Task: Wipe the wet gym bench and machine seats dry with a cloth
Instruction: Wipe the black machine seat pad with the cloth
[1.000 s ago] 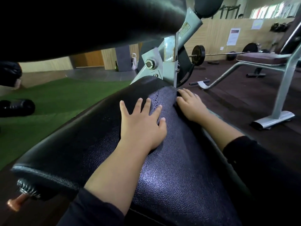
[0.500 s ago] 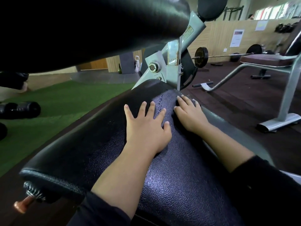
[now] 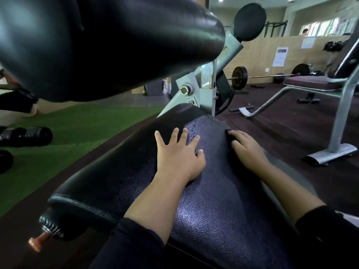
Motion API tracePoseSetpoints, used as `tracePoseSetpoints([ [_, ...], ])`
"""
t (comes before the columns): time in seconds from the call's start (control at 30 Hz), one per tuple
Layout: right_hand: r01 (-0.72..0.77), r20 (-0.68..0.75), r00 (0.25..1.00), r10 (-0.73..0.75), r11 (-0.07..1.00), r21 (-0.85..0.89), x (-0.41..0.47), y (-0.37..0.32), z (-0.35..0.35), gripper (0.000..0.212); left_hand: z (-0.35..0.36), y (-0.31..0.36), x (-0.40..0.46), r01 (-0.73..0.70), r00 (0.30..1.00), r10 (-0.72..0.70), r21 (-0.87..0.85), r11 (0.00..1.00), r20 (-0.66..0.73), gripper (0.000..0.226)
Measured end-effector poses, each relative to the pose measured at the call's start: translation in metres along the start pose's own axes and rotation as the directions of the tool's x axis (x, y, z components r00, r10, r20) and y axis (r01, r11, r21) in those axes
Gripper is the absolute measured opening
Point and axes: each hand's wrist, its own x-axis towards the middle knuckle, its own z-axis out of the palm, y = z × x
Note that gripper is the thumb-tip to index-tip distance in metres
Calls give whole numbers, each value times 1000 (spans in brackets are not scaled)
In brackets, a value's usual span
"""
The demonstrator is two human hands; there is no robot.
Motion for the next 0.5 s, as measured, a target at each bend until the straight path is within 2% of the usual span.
tracePoseSetpoints([
  [0.1,182,97,976,-194,977,115,-1,-43,10,67,-5,-5,2,48,990,-63,-122,991,-128,51],
  [0.17,228,170,954,-246,967,115,7,-61,17,73,-11,-14,7,123,974,-149,-153,981,-171,52],
  [0.23,230,214,943,-253,965,129,21,-67,23,70,-15,-24,10,225,967,-236,-110,968,-100,56],
  [0.3,226,234,938,-257,962,150,36,-67,28,58,-14,-29,11,300,953,-302,-68,952,-18,59],
  [0.37,243,238,931,-277,956,162,45,-65,32,47,-11,-28,12,316,948,-317,-50,947,-9,59],
  [0.5,371,254,892,-375,926,63,47,-62,33,43,-9,-24,14,328,944,-329,-30,944,-29,60],
])
